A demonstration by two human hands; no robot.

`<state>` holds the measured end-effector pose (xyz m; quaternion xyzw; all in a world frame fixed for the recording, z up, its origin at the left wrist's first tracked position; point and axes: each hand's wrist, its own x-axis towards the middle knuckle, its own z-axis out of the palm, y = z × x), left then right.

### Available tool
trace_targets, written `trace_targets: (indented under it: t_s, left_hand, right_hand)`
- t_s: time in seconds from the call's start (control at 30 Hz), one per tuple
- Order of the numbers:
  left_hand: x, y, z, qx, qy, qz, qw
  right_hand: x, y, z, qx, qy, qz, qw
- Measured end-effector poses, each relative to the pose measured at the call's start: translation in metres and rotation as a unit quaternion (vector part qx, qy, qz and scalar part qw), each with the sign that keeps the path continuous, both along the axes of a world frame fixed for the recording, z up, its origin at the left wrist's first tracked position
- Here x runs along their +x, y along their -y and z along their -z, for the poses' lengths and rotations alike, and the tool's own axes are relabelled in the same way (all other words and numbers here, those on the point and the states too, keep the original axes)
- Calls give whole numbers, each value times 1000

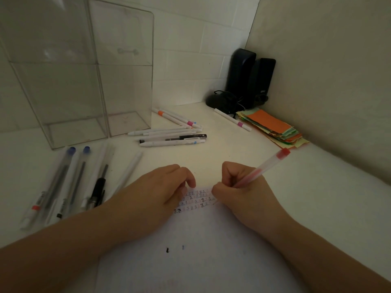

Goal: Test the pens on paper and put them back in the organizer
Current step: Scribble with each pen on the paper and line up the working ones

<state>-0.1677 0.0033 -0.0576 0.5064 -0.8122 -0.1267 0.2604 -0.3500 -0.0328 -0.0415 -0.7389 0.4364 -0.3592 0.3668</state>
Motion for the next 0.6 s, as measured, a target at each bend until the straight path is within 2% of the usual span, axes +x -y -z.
trace_targets:
  t_s: [0.2,0.4,0.6]
  left_hand:
    - [0,-2,-2,4,-31,8,999]
    - [-4,-4,-11,27,-125,13,992]
    - [-4,-6,-15,26,-140,8,990]
  right_hand:
    - [-7,1,-5,68,165,17,984]
    - [-4,-2,-6,121,222,-81,964]
    - [-5,0,-8,174,279,-74,942]
